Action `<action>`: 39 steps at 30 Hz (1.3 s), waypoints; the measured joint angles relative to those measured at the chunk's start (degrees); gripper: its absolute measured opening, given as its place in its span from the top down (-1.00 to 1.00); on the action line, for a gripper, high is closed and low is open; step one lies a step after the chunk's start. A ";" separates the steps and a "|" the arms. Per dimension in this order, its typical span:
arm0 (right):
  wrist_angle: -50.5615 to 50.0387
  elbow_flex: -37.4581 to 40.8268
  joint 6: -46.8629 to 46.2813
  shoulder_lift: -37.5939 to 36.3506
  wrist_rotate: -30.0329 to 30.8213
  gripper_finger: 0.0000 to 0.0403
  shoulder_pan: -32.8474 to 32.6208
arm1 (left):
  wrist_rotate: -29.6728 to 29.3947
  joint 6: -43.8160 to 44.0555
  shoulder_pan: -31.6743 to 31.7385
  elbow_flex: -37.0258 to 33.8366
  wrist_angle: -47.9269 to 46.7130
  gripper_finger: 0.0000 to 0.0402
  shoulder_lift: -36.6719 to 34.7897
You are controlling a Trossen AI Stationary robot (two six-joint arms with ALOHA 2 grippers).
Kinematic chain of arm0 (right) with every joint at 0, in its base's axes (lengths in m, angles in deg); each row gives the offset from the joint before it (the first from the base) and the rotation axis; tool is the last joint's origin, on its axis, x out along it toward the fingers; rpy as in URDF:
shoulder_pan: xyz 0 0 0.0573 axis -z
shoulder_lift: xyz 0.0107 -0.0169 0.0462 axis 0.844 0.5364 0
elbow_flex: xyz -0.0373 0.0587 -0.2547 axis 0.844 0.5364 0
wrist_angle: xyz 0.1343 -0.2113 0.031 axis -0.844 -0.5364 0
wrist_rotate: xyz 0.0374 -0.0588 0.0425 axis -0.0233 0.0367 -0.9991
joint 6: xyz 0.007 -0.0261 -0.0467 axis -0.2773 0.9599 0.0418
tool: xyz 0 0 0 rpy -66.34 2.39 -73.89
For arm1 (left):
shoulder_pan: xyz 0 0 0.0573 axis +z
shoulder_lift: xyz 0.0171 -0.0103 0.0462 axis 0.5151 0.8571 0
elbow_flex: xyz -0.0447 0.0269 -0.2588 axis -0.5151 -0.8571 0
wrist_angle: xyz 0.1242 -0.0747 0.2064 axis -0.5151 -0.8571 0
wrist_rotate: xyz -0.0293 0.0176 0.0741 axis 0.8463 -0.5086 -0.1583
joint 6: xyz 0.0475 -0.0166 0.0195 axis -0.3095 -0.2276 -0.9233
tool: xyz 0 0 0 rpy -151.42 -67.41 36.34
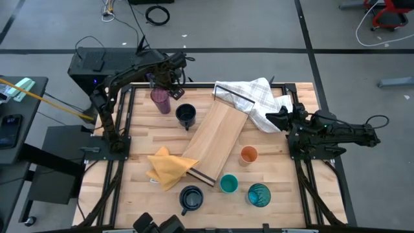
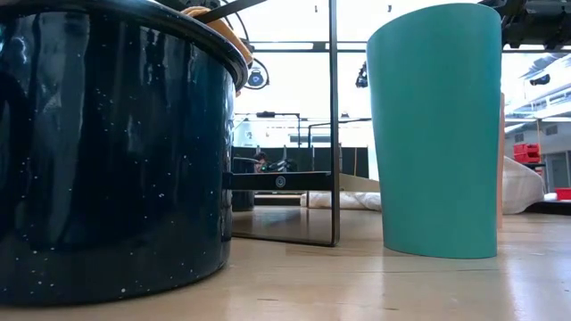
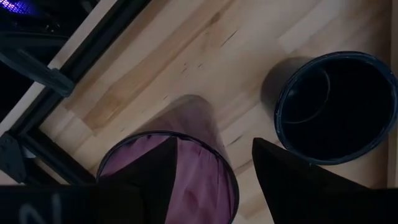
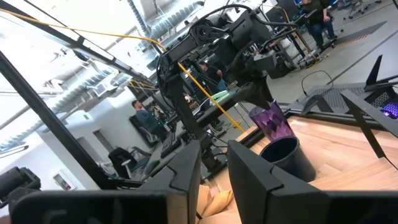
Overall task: Stack small to large cups/mugs on shelf
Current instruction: Put the purple cup on the shelf
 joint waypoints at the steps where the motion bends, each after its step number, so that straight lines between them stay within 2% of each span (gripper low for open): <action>1: 0.01 0.00 0.00 0.00 0.00 0.57 0.00 | 0.00 0.41 0.00 0.00 -0.02 -0.09 0.00; 6: 0.01 0.00 0.00 0.00 0.00 0.56 0.00 | 0.00 1.78 0.01 0.00 -0.22 -0.05 -0.02; 12: 0.01 0.00 0.00 0.00 0.00 0.56 0.00 | 0.00 8.28 0.44 0.00 -0.92 -0.04 0.20; 18: -0.01 0.00 0.00 0.02 0.00 0.56 -0.02 | 0.00 11.35 1.14 -4.11 -1.39 0.00 0.18; 25: 0.00 -0.02 -0.01 0.02 0.00 0.56 0.00 | 0.00 9.83 1.14 -10.28 -0.90 0.06 0.31; 33: 0.00 -0.02 -0.40 0.02 0.00 0.56 -0.01 | 0.00 8.87 0.49 -10.25 2.37 0.16 0.02; 39: -0.01 -0.02 -0.46 0.02 0.02 0.56 -0.02 | 0.00 7.82 0.33 -10.25 3.23 0.34 0.02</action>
